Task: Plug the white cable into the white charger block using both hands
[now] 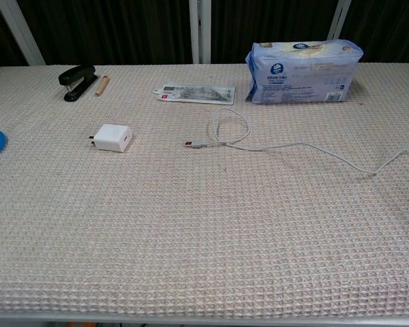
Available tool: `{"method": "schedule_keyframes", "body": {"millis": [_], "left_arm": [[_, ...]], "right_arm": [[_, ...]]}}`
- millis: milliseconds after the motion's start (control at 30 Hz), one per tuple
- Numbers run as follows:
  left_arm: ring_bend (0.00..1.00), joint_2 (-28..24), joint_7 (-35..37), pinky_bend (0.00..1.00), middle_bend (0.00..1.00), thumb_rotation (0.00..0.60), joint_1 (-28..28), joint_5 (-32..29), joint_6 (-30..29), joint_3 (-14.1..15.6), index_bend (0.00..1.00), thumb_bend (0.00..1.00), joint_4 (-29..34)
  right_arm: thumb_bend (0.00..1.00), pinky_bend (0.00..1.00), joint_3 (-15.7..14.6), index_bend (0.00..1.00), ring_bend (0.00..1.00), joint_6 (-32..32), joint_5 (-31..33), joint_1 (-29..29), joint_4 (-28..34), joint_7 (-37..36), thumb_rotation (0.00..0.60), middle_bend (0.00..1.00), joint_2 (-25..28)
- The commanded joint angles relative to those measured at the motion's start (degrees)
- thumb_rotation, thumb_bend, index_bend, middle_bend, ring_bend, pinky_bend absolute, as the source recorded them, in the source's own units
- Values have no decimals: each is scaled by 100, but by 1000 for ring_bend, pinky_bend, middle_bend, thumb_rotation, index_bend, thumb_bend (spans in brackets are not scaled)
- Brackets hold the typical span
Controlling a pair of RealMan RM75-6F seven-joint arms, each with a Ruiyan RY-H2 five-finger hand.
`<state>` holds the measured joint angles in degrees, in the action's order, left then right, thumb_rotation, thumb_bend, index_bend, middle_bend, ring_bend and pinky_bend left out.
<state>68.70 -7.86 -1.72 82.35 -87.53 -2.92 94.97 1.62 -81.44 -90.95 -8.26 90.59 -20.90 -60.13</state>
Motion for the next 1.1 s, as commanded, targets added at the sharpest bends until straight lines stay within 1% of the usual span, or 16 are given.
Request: {"method": "schedule_keyframes", "body": {"millis": [33, 133, 233, 333, 433, 467, 533, 600, 667, 733, 800, 933, 1100], "left_arm": [[47, -3, 0, 100, 240, 600, 9, 13, -11, 10, 274, 229, -2], [47, 1, 29, 100, 240, 600, 31, 36, -40, 26, 274, 228, -12], [47, 10, 78, 100, 240, 600, 48, 46, -58, 32, 274, 229, -43], [47, 14, 126, 100, 240, 600, 47, 65, -65, 28, 274, 229, -79], [47, 19, 166, 100, 240, 600, 36, 107, -62, 31, 274, 228, -114], [47, 21, 171, 100, 240, 600, 35, 115, -62, 33, 274, 228, -121], [47, 20, 176, 100, 240, 600, 33, 130, -62, 37, 275, 229, -122], [47, 22, 179, 100, 240, 600, 34, 150, -69, 43, 276, 229, -128], [47, 20, 176, 100, 240, 600, 38, 166, -76, 50, 276, 229, -126], [47, 11, 160, 100, 240, 600, 43, 164, -74, 56, 276, 229, -113], [47, -3, 149, 100, 240, 600, 50, 166, -82, 59, 276, 228, -97], [47, -32, 104, 100, 240, 600, 42, 164, -68, 55, 276, 229, -68], [47, -61, 59, 100, 240, 600, 11, 160, -11, 55, 276, 229, -39]], "right_arm": [[209, 0, -14, 129, 40, 18, -24, -15, 0, -1, 600, 201, 2], [209, 0, -29, 129, 40, 89, -120, -94, 44, -14, 600, 201, 20], [209, 0, 0, 129, 40, 255, -274, -292, 186, 83, 600, 202, 75], [214, 0, 82, 127, 43, 683, -400, -670, 481, 288, 600, 220, 179], [222, 0, 329, 132, 62, 1305, -326, -1217, 877, 699, 600, 248, 164], [226, 0, 425, 144, 75, 1487, -254, -1382, 971, 821, 600, 263, 119], [235, 13, 631, 200, 113, 1913, -18, -1737, 1133, 1067, 600, 302, -20], [242, 28, 865, 246, 126, 2483, 356, -2186, 1217, 1385, 600, 322, -237], [246, 31, 1070, 260, 126, 3005, 821, -2621, 1201, 1908, 600, 325, -504], [247, 36, 1199, 269, 126, 3383, 1322, -2958, 1153, 2423, 600, 326, -765], [244, 41, 1292, 272, 126, 3683, 2006, -3322, 1042, 3035, 600, 327, -1120], [233, 43, 1331, 290, 126, 3736, 3375, -3981, 628, 4174, 600, 328, -1987], [224, 50, 1297, 314, 126, 3476, 4605, -4673, 89, 5105, 600, 338, -2931]]}}
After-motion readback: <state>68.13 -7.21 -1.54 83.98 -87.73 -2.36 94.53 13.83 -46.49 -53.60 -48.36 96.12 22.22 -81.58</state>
